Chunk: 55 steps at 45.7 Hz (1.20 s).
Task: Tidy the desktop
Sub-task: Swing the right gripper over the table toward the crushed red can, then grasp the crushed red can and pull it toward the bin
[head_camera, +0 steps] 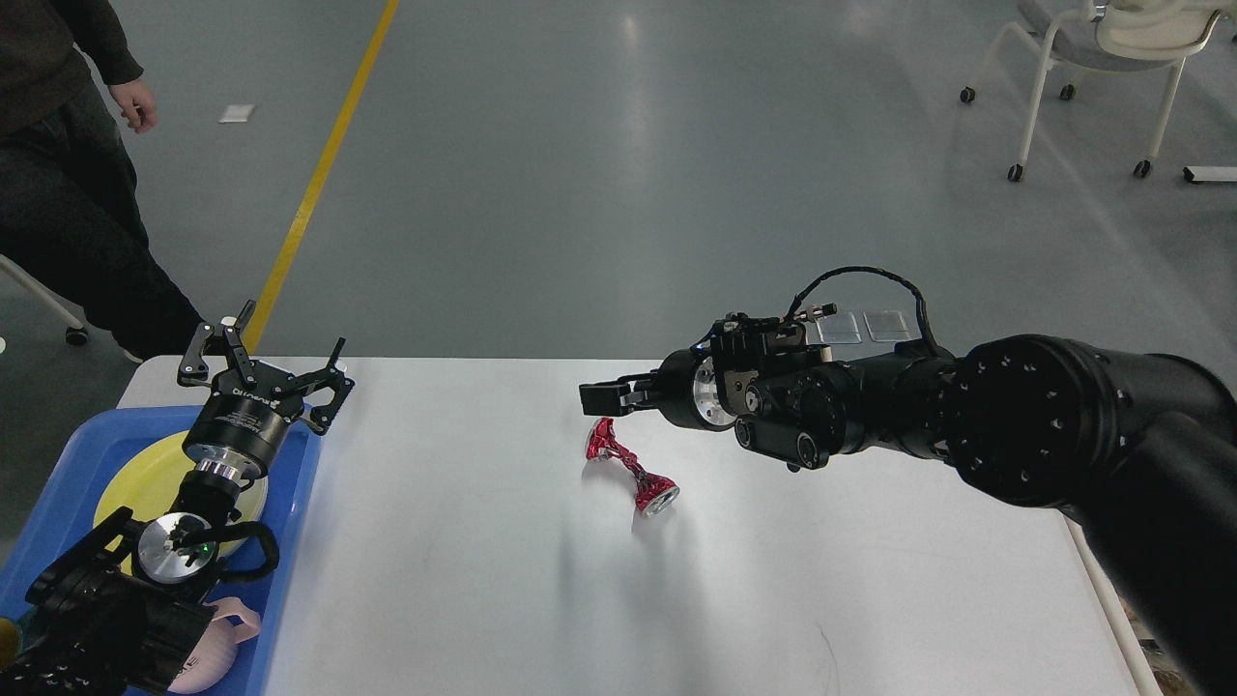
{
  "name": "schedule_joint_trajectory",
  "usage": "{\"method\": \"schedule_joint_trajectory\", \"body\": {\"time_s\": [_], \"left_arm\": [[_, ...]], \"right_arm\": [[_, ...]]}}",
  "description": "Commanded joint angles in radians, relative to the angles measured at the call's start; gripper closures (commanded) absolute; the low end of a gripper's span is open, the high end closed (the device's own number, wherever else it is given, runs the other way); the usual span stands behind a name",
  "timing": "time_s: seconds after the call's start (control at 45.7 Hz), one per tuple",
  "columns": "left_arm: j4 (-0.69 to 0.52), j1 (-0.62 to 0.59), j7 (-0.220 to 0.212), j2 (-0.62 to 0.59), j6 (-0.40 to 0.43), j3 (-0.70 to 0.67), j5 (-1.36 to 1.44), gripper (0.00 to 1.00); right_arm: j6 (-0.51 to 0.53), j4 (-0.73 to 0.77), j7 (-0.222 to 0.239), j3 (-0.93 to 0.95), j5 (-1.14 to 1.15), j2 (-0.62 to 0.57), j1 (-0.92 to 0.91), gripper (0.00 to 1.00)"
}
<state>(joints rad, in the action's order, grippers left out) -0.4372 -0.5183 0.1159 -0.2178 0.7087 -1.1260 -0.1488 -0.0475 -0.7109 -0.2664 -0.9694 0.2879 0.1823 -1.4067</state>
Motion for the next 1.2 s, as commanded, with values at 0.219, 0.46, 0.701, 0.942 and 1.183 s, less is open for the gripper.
{"method": "schedule_joint_trajectory", "body": {"time_s": [0.219,0.46,0.701,0.942,1.183], "left_arm": [[0.000,0.000,-0.001,0.000,0.000,0.000,0.000,0.00],[0.000,0.000,-0.001,0.000,0.000,0.000,0.000,0.00],[0.000,0.001,-0.001,0.000,0.000,0.002,0.000,0.00],[0.000,0.001,-0.001,0.000,0.000,0.002,0.000,0.00],[0.000,0.000,-0.001,0.000,0.000,0.002,0.000,0.00]], "right_arm": [[-0.021,0.008,0.000,0.029,-0.001,-0.009,0.028,0.00],[-0.104,0.042,0.001,0.031,-0.001,-0.003,0.167,0.00],[-0.098,0.139,0.009,0.037,0.004,0.002,0.245,0.00],[-0.110,0.169,0.003,0.037,0.005,-0.001,0.313,0.00],[-0.140,0.163,0.001,0.038,0.013,-0.001,0.357,0.00]]}}
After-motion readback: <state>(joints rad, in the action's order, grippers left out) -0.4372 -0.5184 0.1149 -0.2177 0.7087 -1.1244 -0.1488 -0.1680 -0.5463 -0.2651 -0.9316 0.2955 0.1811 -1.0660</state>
